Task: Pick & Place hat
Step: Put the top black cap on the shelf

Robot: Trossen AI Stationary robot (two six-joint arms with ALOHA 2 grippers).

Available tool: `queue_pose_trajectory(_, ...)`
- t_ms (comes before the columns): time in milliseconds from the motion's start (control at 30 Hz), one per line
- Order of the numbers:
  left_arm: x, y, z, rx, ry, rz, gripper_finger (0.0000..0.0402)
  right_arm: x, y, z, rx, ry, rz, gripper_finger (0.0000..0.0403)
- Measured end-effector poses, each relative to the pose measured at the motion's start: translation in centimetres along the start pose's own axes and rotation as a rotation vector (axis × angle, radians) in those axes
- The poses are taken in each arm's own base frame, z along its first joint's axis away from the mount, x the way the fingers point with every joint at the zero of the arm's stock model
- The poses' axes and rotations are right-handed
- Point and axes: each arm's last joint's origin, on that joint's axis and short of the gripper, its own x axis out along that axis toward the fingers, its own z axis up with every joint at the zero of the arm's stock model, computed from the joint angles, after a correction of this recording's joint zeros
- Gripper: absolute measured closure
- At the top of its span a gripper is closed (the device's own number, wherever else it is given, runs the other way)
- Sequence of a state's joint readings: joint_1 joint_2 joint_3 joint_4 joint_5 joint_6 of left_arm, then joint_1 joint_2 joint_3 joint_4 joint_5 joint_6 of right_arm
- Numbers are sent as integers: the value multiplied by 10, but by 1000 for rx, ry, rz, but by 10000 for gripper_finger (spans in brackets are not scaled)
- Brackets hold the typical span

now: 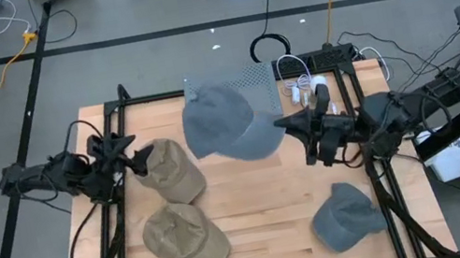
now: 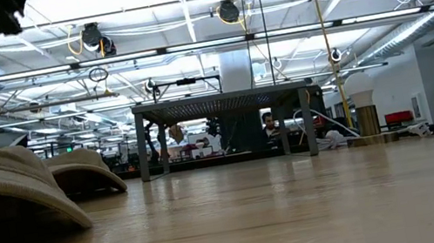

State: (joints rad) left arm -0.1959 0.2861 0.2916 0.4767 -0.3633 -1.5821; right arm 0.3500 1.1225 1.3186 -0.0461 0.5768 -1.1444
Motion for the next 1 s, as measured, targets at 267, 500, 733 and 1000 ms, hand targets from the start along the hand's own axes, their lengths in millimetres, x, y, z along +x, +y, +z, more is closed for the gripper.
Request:
queue_pose_trajectory(267,44,-37,-17,-22,6,6,103,2,-3,-2,-140,5,-21,394)
queue_pose_trajectory(500,79,-57,-31,-11,5,26,103,1,-2,1,-178,-80,6,394)
queue_pose_trajectory(733,107,-62,-40,11,17,117,103,-3,-2,5,-228,-121,8,394)
queue_pose_trajectory(1000,144,-72,-41,71,62,180,103,-19,-2,17,-193,-203,19,394)
